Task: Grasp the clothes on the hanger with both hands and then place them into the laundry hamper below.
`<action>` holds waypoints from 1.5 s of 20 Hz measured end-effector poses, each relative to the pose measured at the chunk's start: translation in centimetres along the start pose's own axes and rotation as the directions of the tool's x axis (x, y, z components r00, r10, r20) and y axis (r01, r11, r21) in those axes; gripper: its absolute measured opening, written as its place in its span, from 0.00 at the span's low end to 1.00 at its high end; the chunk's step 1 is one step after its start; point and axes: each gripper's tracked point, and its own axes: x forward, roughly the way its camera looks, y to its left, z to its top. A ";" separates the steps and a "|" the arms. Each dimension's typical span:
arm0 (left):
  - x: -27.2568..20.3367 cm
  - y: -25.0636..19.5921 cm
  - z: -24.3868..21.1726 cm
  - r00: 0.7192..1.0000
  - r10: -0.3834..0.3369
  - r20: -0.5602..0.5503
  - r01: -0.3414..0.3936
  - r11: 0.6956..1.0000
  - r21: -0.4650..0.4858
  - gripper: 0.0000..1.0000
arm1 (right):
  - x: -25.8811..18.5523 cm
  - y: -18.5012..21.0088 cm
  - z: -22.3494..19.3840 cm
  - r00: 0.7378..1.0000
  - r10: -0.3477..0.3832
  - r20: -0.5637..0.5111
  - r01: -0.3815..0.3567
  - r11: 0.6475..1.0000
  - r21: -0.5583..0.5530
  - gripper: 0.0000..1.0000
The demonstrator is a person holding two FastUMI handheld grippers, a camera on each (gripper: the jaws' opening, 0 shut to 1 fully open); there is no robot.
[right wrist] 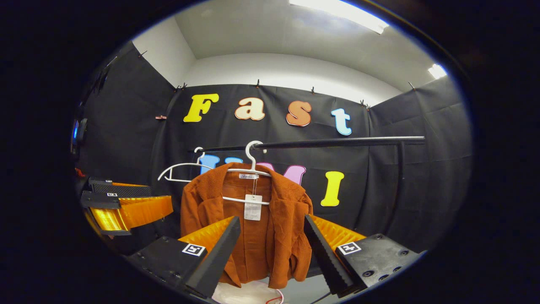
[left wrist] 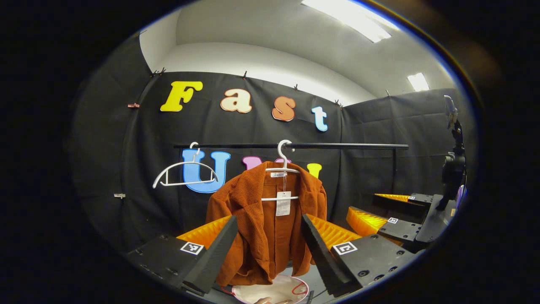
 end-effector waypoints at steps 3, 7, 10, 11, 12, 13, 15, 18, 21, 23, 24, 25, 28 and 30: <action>4.1 0.9 -2.0 0.998 0.051 -0.047 -0.053 0.998 -0.033 0.95 | 3.8 -0.8 -1.7 0.999 0.038 -0.031 -0.037 0.999 0.038 0.98; 7.8 1.7 -4.3 0.992 0.080 -0.101 -0.086 0.995 -0.054 0.95 | 8.0 -3.0 -4.1 0.997 0.041 -0.064 -0.039 0.999 0.031 0.98; 9.7 2.4 -5.8 0.985 0.115 -0.128 -0.122 0.991 -0.046 0.95 | 10.8 -3.1 -6.4 0.992 0.070 -0.101 -0.065 0.997 0.048 0.98; 10.5 2.4 -6.3 0.983 0.120 -0.136 -0.128 0.991 -0.047 0.95 | 11.6 -3.2 -7.3 0.990 0.078 -0.117 -0.072 0.996 0.054 0.98; 11.1 2.4 -6.6 0.982 0.124 -0.143 -0.132 0.990 -0.047 0.95 | 12.1 -3.4 -8.2 0.988 0.079 -0.135 -0.072 0.996 0.057 0.98; 11.6 2.6 -6.9 0.981 0.128 -0.146 -0.136 0.990 -0.047 0.95 | 12.7 -3.7 -8.9 0.986 0.083 -0.146 -0.075 0.995 0.059 0.98; 12.9 2.4 -7.7 0.980 0.120 -0.161 -0.129 0.990 -0.050 0.95 | 13.9 -4.2 -10.1 0.983 0.091 -0.161 -0.080 0.994 0.071 0.98; 14.1 2.7 -8.9 0.973 0.136 -0.185 -0.148 0.988 -0.049 0.95 | 15.6 -4.9 -12.2 0.976 0.110 -0.190 -0.093 0.991 0.096 0.98; 15.3 3.1 -10.0 0.965 0.156 -0.210 -0.171 0.984 -0.051 0.95 | 17.3 -5.7 -13.7 0.969 0.137 -0.206 -0.115 0.987 0.113 0.98; 15.6 3.6 -10.5 0.963 0.165 -0.211 -0.180 0.982 -0.057 0.95 | 18.1 -5.9 -14.5 0.964 0.162 -0.212 -0.139 0.983 0.119 0.98; 15.8 3.7 -10.6 0.964 0.164 -0.209 -0.181 0.982 -0.062 0.95 | 18.3 -6.1 -15.0 0.961 0.172 -0.215 -0.148 0.982 0.120 0.98; 15.8 3.6 -10.8 0.964 0.159 -0.211 -0.177 0.982 -0.066 0.95 | 18.5 -6.1 -15.2 0.959 0.187 -0.213 -0.162 0.979 0.126 0.98; 16.8 3.4 -11.3 0.968 0.133 -0.211 -0.151 0.986 -0.070 0.95 | 19.1 -4.7 -15.1 0.944 0.262 -0.198 -0.230 0.958 0.171 0.98; 17.8 2.8 -11.2 0.973 0.110 -0.205 -0.129 0.988 -0.080 0.95 | 19.2 -3.0 -14.5 0.931 0.316 -0.180 -0.283 0.941 0.187 0.98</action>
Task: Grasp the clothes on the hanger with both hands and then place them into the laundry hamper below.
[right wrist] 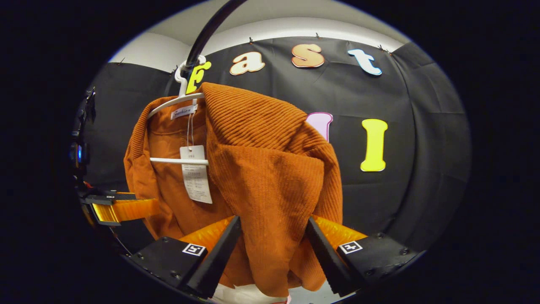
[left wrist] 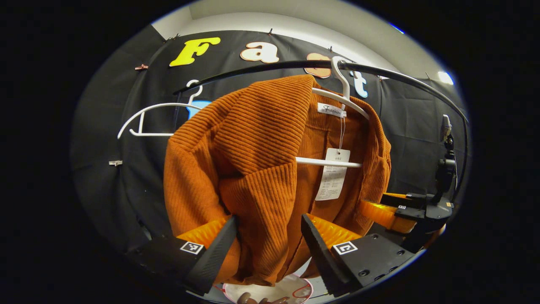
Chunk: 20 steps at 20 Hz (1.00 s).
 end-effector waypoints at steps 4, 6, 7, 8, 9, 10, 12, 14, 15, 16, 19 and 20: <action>1.2 -1.5 0.5 0.999 -0.031 0.016 0.032 0.999 -0.017 0.96 | 0.7 3.3 0.3 0.997 0.072 0.012 -0.072 0.997 0.001 0.98; 1.5 -1.4 0.6 1.000 -0.019 0.017 0.019 1.000 -0.017 0.95 | 1.7 2.7 0.2 0.999 0.032 0.004 -0.032 0.999 -0.015 0.99; 1.7 -1.1 0.7 1.000 -0.004 0.020 0.004 1.000 -0.018 0.95 | 2.3 2.3 0.3 1.000 0.012 0.005 -0.012 1.000 -0.016 1.00; 2.0 -0.7 0.9 1.000 0.020 0.025 -0.019 1.000 -0.020 0.95 | 2.8 2.1 0.4 1.000 0.002 0.004 -0.002 1.000 -0.008 1.00; 2.4 -0.5 0.9 0.999 0.038 0.030 -0.037 0.999 -0.020 0.95 | 3.4 2.1 0.5 1.000 0.008 0.007 -0.008 1.000 0.003 1.00; 2.9 -0.4 1.2 0.998 0.046 0.035 -0.046 0.999 -0.023 0.95 | 4.1 2.0 0.6 1.000 0.013 0.004 -0.013 1.000 0.014 1.00; 3.8 -0.3 1.5 0.997 0.055 0.053 -0.054 0.998 -0.024 0.92 | 4.5 1.3 0.7 1.000 0.008 0.010 -0.008 1.000 0.019 0.99; 4.3 0.5 1.5 0.995 0.080 0.056 -0.079 0.997 -0.023 0.93 | 4.6 -0.4 1.2 0.998 -0.046 0.035 0.046 0.999 0.001 0.78; 4.5 1.3 1.5 0.993 0.105 0.056 -0.104 0.994 -0.030 0.72 | 4.6 -1.2 1.5 0.997 -0.062 0.038 0.062 0.998 -0.003 0.59; 4.3 2.4 1.7 0.988 0.143 0.058 -0.141 0.989 -0.044 0.51 | 4.7 -1.5 1.5 0.998 -0.046 0.039 0.046 0.999 0.009 0.40; 3.5 4.6 3.1 0.977 0.199 0.081 -0.191 0.977 -0.092 0.07 | 3.8 -4.1 3.3 0.996 -0.070 0.060 0.069 0.997 0.024 0.24; 2.7 5.5 3.7 0.971 0.222 0.091 -0.213 0.972 -0.101 0.06 | 3.1 -4.8 4.1 0.994 -0.076 0.078 0.074 0.997 0.029 0.24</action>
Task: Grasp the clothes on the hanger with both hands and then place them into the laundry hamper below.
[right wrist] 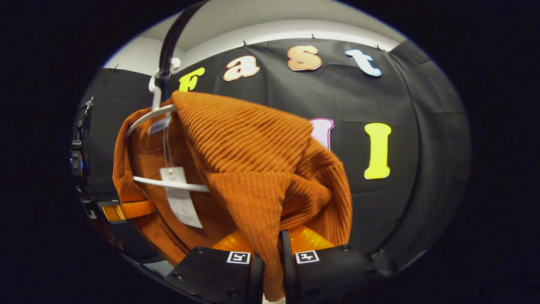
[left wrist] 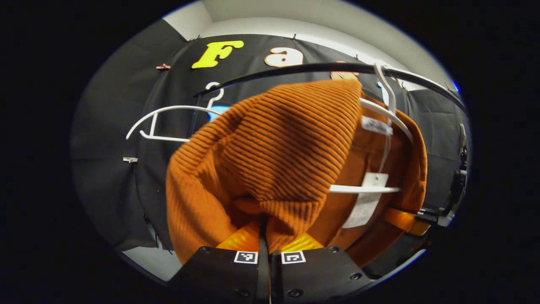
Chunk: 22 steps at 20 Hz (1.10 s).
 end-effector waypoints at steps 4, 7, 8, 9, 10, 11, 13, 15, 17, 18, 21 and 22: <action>-2.9 2.6 2.4 0.999 0.039 0.032 -0.041 0.999 0.033 0.06 | -2.4 -2.0 2.5 0.998 -0.022 0.050 0.019 0.999 0.048 0.24; -5.3 3.5 4.0 0.998 0.042 0.048 -0.047 0.995 0.087 0.06 | -3.4 -2.8 3.6 0.997 -0.041 0.068 0.037 0.998 0.048 0.23; -5.9 3.7 4.8 0.997 0.043 0.058 -0.049 0.993 0.108 0.06 | -3.6 -2.6 3.9 0.997 -0.038 0.071 0.034 0.998 0.053 0.19; -6.2 4.0 5.5 0.996 0.051 0.072 -0.060 0.990 0.126 0.06 | -3.9 -2.7 4.0 0.997 -0.043 0.071 0.039 0.998 0.057 0.24; -6.6 4.3 6.4 0.994 0.059 0.090 -0.071 0.988 0.137 0.06 | -4.0 -2.9 4.2 0.996 -0.043 0.073 0.038 0.997 0.070 0.24; -6.8 4.6 7.0 0.993 0.061 0.104 -0.076 0.987 0.141 0.05 | -4.4 -2.8 4.4 0.996 -0.033 0.077 0.027 0.996 0.086 0.24; -7.1 5.4 8.5 0.989 0.071 0.131 -0.090 0.985 0.146 0.05 | -4.4 -3.3 4.8 0.995 -0.032 0.090 0.023 0.994 0.105 0.24; -7.3 6.4 10.1 0.983 0.080 0.164 -0.107 0.981 0.160 0.05 | -4.4 -3.5 5.4 0.993 -0.027 0.117 0.014 0.993 0.115 0.28; -6.9 6.8 11.2 0.979 0.078 0.188 -0.112 0.978 0.177 0.05 | -3.9 -3.7 5.7 0.991 -0.020 0.129 0.003 0.991 0.136 0.24; -6.5 7.0 11.7 0.977 0.078 0.199 -0.116 0.976 0.187 0.05 | -3.6 -3.8 6.0 0.991 -0.011 0.134 -0.009 0.989 0.147 0.24; -5.0 7.7 12.9 0.974 0.072 0.213 -0.116 0.972 0.204 0.06 | -2.2 -4.5 7.5 0.987 0.032 0.160 -0.060 0.982 0.179 0.24; -4.5 8.0 13.4 0.975 0.064 0.213 -0.108 0.974 0.201 0.06 | -1.9 -4.6 8.4 0.983 0.057 0.174 -0.092 0.975 0.202 0.23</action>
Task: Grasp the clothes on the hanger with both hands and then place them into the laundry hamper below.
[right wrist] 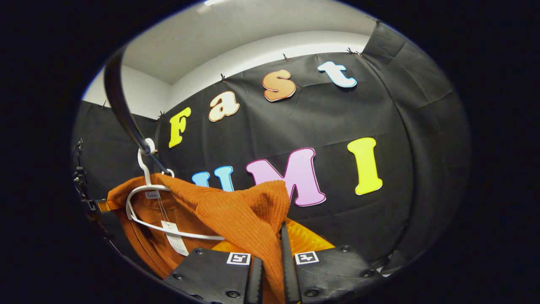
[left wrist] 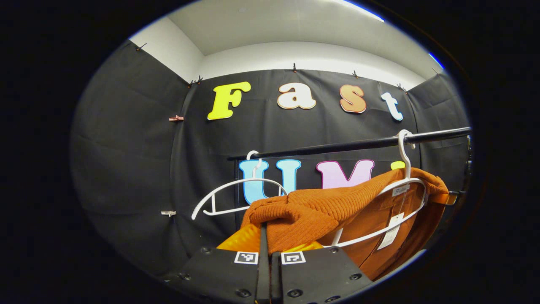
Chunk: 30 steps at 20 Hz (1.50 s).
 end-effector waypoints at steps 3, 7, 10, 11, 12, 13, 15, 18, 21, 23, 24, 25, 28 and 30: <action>2.1 0.6 0.3 0.999 -0.040 -0.008 0.040 0.999 -0.007 0.06 | 1.4 0.0 2.3 0.997 0.062 0.052 -0.066 0.994 0.091 0.23; 5.0 0.9 -2.0 0.995 -0.083 -0.051 0.083 0.997 -0.009 0.06 | 4.6 -1.2 1.1 0.997 0.069 0.030 -0.071 0.995 0.068 0.23; 6.6 0.4 -6.7 0.984 -0.127 -0.124 0.115 0.989 -0.096 0.06 | 5.9 -2.7 -2.8 0.997 0.049 -0.064 -0.045 0.997 0.068 0.19; 6.7 0.9 -8.8 0.982 -0.111 -0.154 0.094 0.989 -0.111 0.05 | 5.7 -2.7 -3.8 0.995 0.057 -0.081 -0.051 0.996 0.077 0.24; 6.4 0.9 -10.6 0.977 -0.113 -0.181 0.090 0.987 -0.131 0.06 | 5.7 -3.0 -5.1 0.993 0.047 -0.105 -0.041 0.997 0.066 0.24; 6.0 0.8 -12.7 0.970 -0.118 -0.212 0.085 0.984 -0.160 0.06 | 5.5 -3.7 -6.6 0.990 0.029 -0.138 -0.022 0.999 0.048 0.24; 5.5 0.3 -15.9 0.954 -0.118 -0.275 0.063 0.978 -0.200 0.06 | 4.7 -4.9 -9.9 0.978 -0.008 -0.209 0.015 0.999 0.035 0.24; 3.4 0.4 -19.8 0.933 -0.079 -0.352 0.018 0.985 -0.173 0.06 | 2.5 -5.9 -14.2 0.952 -0.056 -0.302 0.071 0.997 0.041 0.24; 2.0 -0.3 -21.8 0.911 -0.080 -0.404 0.008 0.984 -0.177 0.06 | 0.3 -6.3 -17.3 0.923 -0.083 -0.376 0.115 0.991 0.063 0.24; 0.9 -0.5 -23.5 0.895 -0.076 -0.440 0.001 0.986 -0.168 0.06 | -1.0 -6.2 -18.5 0.909 -0.092 -0.406 0.128 0.990 0.063 0.24; 0.3 -0.6 -24.2 0.887 -0.078 -0.456 0.001 0.986 -0.167 0.06 | -1.6 -5.9 -19.0 0.904 -0.091 -0.417 0.130 0.989 0.067 0.24; -0.1 -0.9 -24.8 0.880 -0.082 -0.468 -0.002 0.985 -0.174 0.06 | -2.0 -5.5 -19.5 0.899 -0.085 -0.430 0.129 0.989 0.074 0.23; -1.1 -2.6 -25.6 0.867 -0.110 -0.485 0.007 0.978 -0.209 0.06 | -3.3 -3.6 -21.4 0.879 -0.060 -0.472 0.114 0.990 0.088 0.21; -2.0 -3.8 -26.2 0.862 -0.136 -0.488 0.029 0.975 -0.220 0.06 | -4.1 -2.5 -22.5 0.865 -0.045 -0.499 0.096 0.992 0.077 0.21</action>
